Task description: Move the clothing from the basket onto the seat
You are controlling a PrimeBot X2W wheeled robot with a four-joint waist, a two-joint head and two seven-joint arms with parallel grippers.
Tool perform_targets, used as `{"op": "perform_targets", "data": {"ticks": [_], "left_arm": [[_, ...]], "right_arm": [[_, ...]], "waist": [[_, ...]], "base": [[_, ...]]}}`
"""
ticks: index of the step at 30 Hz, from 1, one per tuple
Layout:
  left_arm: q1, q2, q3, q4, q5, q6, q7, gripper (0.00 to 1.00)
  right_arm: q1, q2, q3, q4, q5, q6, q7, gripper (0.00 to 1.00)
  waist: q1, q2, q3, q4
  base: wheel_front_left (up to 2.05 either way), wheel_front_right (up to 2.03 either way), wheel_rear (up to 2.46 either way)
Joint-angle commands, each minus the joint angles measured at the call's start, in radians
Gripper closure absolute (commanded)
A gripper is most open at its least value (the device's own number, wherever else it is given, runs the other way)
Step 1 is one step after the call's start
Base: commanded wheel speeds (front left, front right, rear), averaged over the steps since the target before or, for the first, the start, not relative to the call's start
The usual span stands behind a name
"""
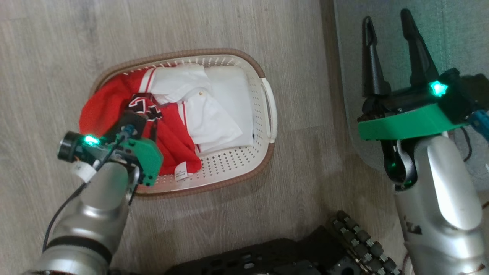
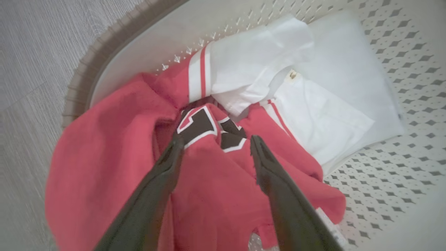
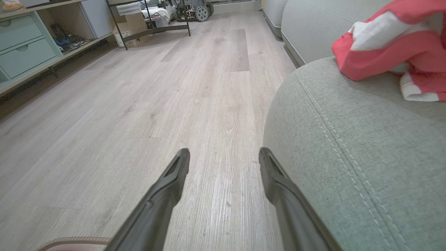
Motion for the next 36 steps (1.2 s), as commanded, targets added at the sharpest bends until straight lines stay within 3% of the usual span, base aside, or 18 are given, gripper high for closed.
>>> {"op": "perform_targets", "data": {"ticks": [1,5,9,10,11,12,14,25,36], "left_arm": [[-0.001,0.032,0.02,0.003,0.005,0.019,-0.003,0.0],[-0.028,0.043,0.016,0.04,0.012,0.066,0.006,0.0],[-0.041,0.042,0.013,0.076,0.007,0.075,0.024,0.02],[-0.043,0.04,0.01,0.082,0.006,0.073,0.027,0.31],[-0.043,0.04,0.01,0.082,0.006,0.073,0.027,0.31],[-0.045,0.037,0.007,0.087,0.006,0.07,0.027,0.64],[-0.048,0.033,0.0,0.094,0.006,0.068,0.023,1.0],[-0.039,-0.001,-0.006,0.086,-0.031,0.039,-0.036,1.0],[0.034,-0.046,0.044,-0.14,-0.152,-0.069,-0.058,1.0]], "right_arm": [[0.004,0.001,0.022,-0.035,0.011,0.007,-0.006,0.0],[-0.01,0.001,0.033,-0.037,0.021,0.007,-0.006,0.0],[-0.02,0.001,0.044,-0.038,0.029,0.007,-0.006,0.0],[-0.021,0.001,0.046,-0.038,0.031,0.007,-0.006,0.0],[-0.021,0.001,0.046,-0.038,0.031,0.007,-0.006,0.0],[-0.023,0.001,0.047,-0.037,0.031,0.007,-0.006,0.0],[-0.024,0.001,0.05,-0.035,0.033,0.007,-0.006,0.0],[-0.014,0.001,0.04,0.0,0.026,0.007,-0.006,0.0],[0.051,0.001,0.025,0.081,-0.016,0.007,-0.006,0.0]], "waist": [[-0.0001,0.0001,0.015,-0.011],[-0.0001,0.0001,0.031,-0.019],[-0.0001,0.0001,0.04,-0.026],[-0.0001,0.0001,0.041,-0.027],[-0.0001,0.0001,0.041,-0.027],[-0.0001,0.0001,0.042,-0.028],[-0.0001,0.0001,0.041,-0.029],[-0.0001,0.0001,-0.031,-0.016],[-0.0001,0.0001,-0.249,0.044]], "base": [[0.0,0.0,0.0],[0.0,0.0,0.0],[0.0,0.0,0.0],[0.0,0.0,0.0],[0.0,0.0,0.0],[0.0,0.0,0.0],[0.0,0.0,0.0],[0.0,0.0,0.0],[0.0,0.0,0.0]]}}
